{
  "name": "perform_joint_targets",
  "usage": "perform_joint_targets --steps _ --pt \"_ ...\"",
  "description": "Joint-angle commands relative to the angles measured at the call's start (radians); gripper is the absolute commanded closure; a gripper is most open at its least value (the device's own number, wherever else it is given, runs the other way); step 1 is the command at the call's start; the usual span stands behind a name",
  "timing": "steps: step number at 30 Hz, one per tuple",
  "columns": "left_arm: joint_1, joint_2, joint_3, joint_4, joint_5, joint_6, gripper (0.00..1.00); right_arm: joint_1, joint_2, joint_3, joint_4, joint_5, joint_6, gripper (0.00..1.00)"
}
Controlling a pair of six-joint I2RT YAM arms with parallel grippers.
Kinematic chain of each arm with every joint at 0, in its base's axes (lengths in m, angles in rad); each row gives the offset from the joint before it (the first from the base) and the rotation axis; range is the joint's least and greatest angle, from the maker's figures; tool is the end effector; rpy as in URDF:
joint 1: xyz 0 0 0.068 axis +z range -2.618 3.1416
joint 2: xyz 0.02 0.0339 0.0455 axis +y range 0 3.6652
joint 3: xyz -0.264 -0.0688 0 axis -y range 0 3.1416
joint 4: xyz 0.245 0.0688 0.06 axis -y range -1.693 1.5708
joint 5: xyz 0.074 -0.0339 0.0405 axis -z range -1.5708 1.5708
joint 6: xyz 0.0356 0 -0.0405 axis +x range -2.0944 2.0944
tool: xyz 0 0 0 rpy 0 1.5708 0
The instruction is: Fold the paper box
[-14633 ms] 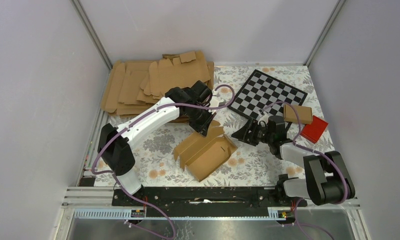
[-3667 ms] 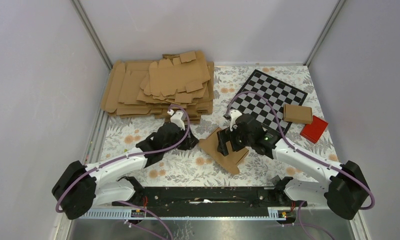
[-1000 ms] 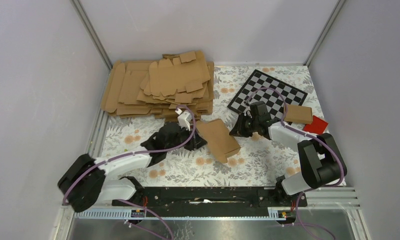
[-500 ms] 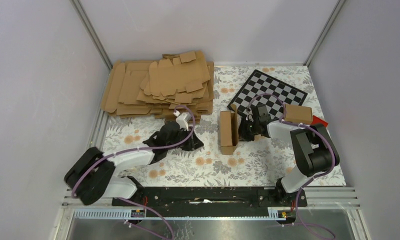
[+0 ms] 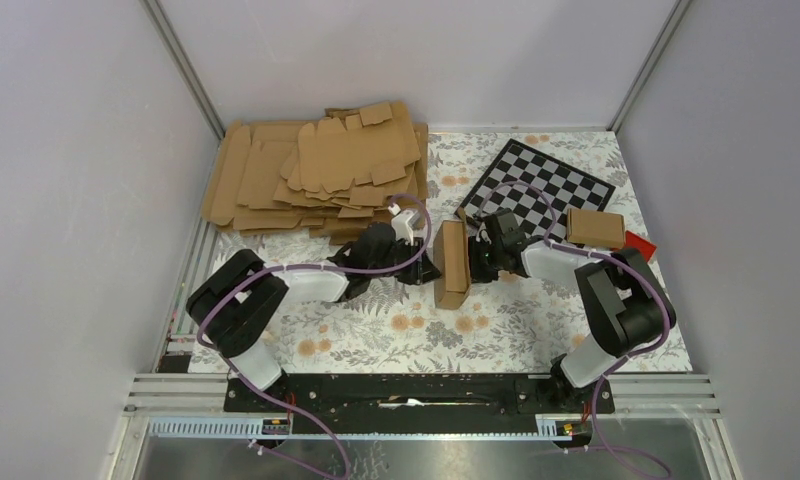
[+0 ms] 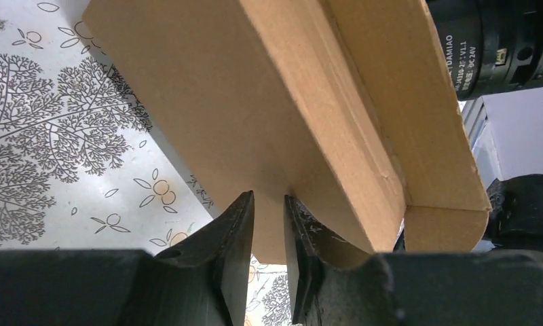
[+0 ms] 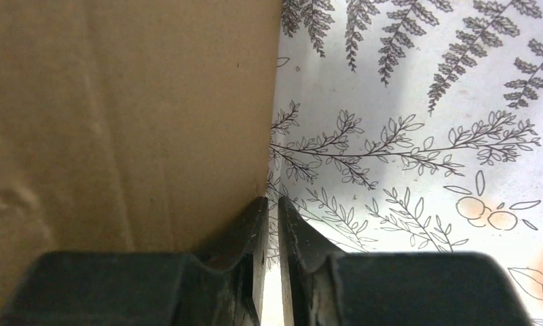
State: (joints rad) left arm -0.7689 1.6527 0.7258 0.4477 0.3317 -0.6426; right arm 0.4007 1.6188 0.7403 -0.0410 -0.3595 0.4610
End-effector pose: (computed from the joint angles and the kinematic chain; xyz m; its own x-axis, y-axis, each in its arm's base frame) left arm 0.2307 -0.2393 0.1671 -0.7837 -0.0301 -0.6204 0.4940 0.5752 -0.6520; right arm 0.2716 0.1287 0.1415 -0.9056 0.0686 -0.4185 -0.1771 0.8354 0.5203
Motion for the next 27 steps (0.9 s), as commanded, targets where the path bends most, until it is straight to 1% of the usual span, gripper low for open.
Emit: perform_joint_targets --steps 1,4,9,12,14,17,19,20,21,23,25,27 --pt "-0.007 0.005 0.072 0.015 0.076 0.077 0.73 0.095 0.022 0.051 -0.051 0.108 -0.029 0.81" --pt "-0.014 -0.036 0.062 -0.051 0.107 0.112 0.71 0.142 0.032 0.076 -0.052 0.112 -0.026 0.81" --pt "-0.010 -0.182 -0.055 -0.143 0.061 0.106 0.67 0.150 0.012 0.070 -0.054 0.087 -0.031 0.80" --pt "-0.010 -0.256 -0.119 -0.145 0.060 0.072 0.66 0.152 -0.025 0.037 -0.062 0.059 -0.036 0.79" --pt "-0.004 -0.301 -0.164 -0.133 0.047 0.053 0.64 0.152 -0.052 0.009 -0.065 0.069 -0.037 0.78" --pt "0.024 -0.354 -0.220 -0.097 0.044 0.022 0.59 0.152 -0.081 -0.012 -0.084 0.102 -0.051 0.76" --pt "0.045 -0.373 -0.242 -0.061 0.062 -0.004 0.53 0.152 -0.089 -0.010 -0.099 0.114 -0.062 0.75" --pt "0.052 -0.380 -0.247 -0.046 0.068 -0.018 0.48 0.151 -0.096 -0.007 -0.107 0.119 -0.069 0.75" --pt "0.058 -0.388 -0.253 -0.028 0.071 -0.030 0.40 0.151 -0.105 -0.001 -0.117 0.131 -0.076 0.75" --pt "0.064 -0.402 -0.260 0.007 0.072 -0.051 0.33 0.151 -0.136 0.006 -0.130 0.170 -0.081 0.75" --pt "0.070 -0.407 -0.257 0.039 0.062 -0.072 0.29 0.149 -0.182 0.007 -0.130 0.204 -0.081 0.74" --pt "0.079 -0.398 -0.245 0.054 0.048 -0.088 0.29 0.146 -0.230 0.007 -0.131 0.228 -0.083 0.71"
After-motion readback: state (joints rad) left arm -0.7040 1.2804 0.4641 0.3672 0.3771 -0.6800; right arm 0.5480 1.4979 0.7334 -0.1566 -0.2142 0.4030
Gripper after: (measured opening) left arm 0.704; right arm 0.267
